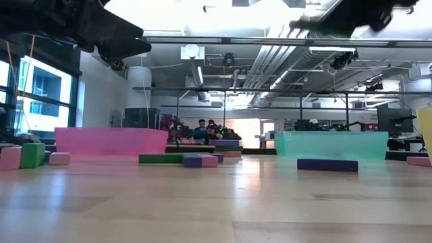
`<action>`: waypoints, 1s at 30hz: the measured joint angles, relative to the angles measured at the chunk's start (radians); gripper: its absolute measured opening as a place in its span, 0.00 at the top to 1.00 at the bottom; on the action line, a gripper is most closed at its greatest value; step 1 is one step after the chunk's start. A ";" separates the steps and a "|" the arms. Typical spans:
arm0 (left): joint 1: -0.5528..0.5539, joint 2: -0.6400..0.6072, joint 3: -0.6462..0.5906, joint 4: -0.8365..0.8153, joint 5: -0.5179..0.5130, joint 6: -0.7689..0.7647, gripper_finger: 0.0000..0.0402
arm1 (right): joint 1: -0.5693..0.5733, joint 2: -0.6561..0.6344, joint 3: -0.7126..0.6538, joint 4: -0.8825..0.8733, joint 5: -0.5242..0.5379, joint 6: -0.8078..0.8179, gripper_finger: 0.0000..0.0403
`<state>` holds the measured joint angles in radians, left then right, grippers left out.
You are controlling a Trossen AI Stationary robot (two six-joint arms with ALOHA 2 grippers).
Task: Sort blocks
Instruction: Put the green block into the yellow bin
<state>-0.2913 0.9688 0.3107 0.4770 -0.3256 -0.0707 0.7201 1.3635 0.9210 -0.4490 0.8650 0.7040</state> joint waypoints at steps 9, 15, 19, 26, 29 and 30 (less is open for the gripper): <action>0.000 0.000 0.000 0.000 0.000 -0.004 0.47 | 0.302 0.013 0.052 -0.156 -0.119 0.554 0.82; 0.000 0.000 0.000 0.021 0.000 0.012 0.47 | 0.409 0.083 -0.037 -0.162 -0.217 0.947 0.82; 0.000 0.000 0.000 0.053 0.000 0.029 0.47 | 0.417 0.166 -0.062 -0.162 -0.361 1.058 0.82; 0.001 0.000 0.000 0.069 -0.001 0.030 0.47 | 0.417 0.289 -0.067 -0.136 -0.503 1.109 0.80; 0.001 0.000 0.000 0.072 -0.001 0.030 0.47 | 0.417 0.316 -0.066 -0.124 -0.509 1.124 0.73; 0.001 0.000 0.000 0.074 -0.001 0.031 0.47 | 0.417 0.317 -0.066 -0.124 -0.510 1.146 0.71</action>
<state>-0.2901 0.9691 0.3107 0.5508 -0.3264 -0.0401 1.1370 1.6805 0.8551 -0.5730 0.3553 1.8505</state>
